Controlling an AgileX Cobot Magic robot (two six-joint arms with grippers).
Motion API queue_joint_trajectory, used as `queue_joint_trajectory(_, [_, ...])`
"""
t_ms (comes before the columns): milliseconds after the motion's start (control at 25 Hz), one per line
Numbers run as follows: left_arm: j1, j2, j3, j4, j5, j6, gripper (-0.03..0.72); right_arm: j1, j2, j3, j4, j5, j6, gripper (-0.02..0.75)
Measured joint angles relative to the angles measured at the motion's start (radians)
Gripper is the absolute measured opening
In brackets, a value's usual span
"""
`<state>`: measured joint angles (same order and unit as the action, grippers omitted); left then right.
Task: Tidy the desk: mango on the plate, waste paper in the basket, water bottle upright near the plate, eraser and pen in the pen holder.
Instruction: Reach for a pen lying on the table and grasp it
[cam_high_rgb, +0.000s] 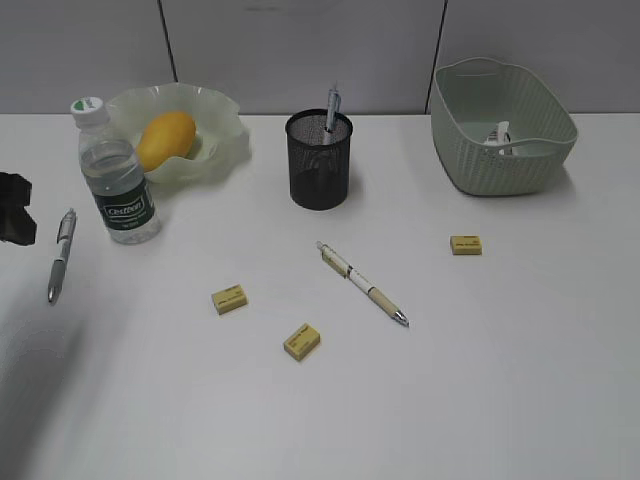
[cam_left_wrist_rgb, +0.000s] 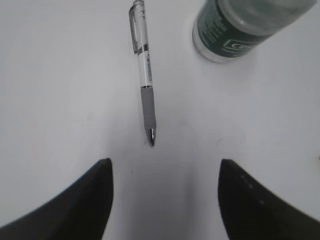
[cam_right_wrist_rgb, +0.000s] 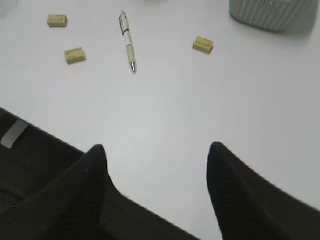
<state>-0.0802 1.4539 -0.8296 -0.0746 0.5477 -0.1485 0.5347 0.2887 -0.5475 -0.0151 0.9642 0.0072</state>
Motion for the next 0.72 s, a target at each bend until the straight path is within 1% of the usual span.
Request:
queue_joint_trajectory(120, [0.000, 0.008, -0.008, -0.004, 0.002, 0.000, 0.501, 0.000, 0.000, 0.000, 0.000, -0.069, 0.000, 0.501])
queue_joint_trajectory(240, [0.000, 0.011, -0.009, 0.002, 0.002, 0.000, 0.501, 0.000, 0.000, 0.002, -0.003, -0.205, 0.000, 0.501])
queue_joint_trajectory(360, [0.000, 0.013, -0.009, 0.002, -0.024, 0.001, 0.501, 0.000, 0.000, 0.002, 0.000, -0.245, 0.008, 0.501])
queue_joint_trajectory(440, [0.000, 0.024, -0.013, 0.001, -0.051, 0.001, 0.501, 0.000, 0.000, 0.002, 0.015, -0.205, 0.021, 0.501])
queue_joint_trajectory(640, [0.000, 0.119, -0.058, -0.026, -0.077, 0.001, 0.501, 0.000, 0.000, 0.012, 0.025, 0.029, 0.029, 0.501])
queue_joint_trajectory(720, [0.000, 0.170, -0.088, -0.033, -0.079, 0.001, 0.501, 0.000, 0.000, 0.019, 0.025, 0.046, 0.030, 0.501])
